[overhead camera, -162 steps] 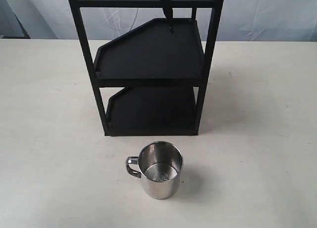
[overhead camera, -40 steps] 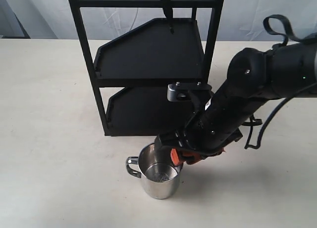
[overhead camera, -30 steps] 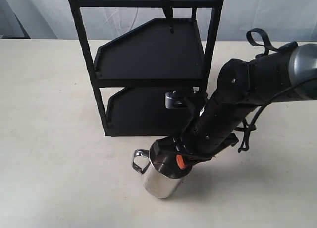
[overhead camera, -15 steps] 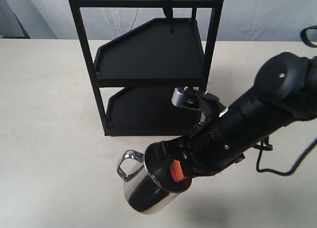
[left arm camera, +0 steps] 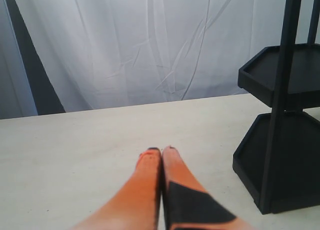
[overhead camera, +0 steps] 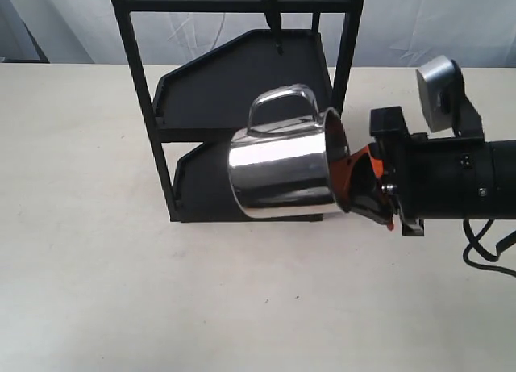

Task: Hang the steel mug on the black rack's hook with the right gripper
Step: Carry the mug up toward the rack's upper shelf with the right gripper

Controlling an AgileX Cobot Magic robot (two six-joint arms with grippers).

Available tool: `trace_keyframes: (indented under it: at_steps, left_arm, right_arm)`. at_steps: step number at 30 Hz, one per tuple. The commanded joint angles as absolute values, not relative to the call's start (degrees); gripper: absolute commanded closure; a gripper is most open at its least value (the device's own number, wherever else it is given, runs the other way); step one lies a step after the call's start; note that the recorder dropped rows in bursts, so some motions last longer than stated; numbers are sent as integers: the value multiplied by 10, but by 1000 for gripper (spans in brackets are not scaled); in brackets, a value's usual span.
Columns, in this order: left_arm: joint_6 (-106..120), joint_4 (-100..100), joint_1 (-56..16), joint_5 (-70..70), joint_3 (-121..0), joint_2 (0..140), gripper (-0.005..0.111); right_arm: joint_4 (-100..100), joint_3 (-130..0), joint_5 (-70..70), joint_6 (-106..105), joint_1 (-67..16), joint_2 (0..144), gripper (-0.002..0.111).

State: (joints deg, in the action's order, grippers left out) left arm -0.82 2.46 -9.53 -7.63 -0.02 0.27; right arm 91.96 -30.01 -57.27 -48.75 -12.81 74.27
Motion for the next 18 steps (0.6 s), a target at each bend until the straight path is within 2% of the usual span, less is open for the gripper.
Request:
trace_keyframes:
  at_steps: [1,10,18]
  left_arm:
    - [-10,26,-98,-73,0,0,105]
    - [-10,26,-98,-73,0,0,105]
    - [-10,26,-98,-73,0,0,105]
  right_arm:
    - [999,-298,-622,-581,-96,762,109]
    - [999,-381,-618,-588,-91,857,109]
    - [999,-391,-569,-585,-91,920,109]
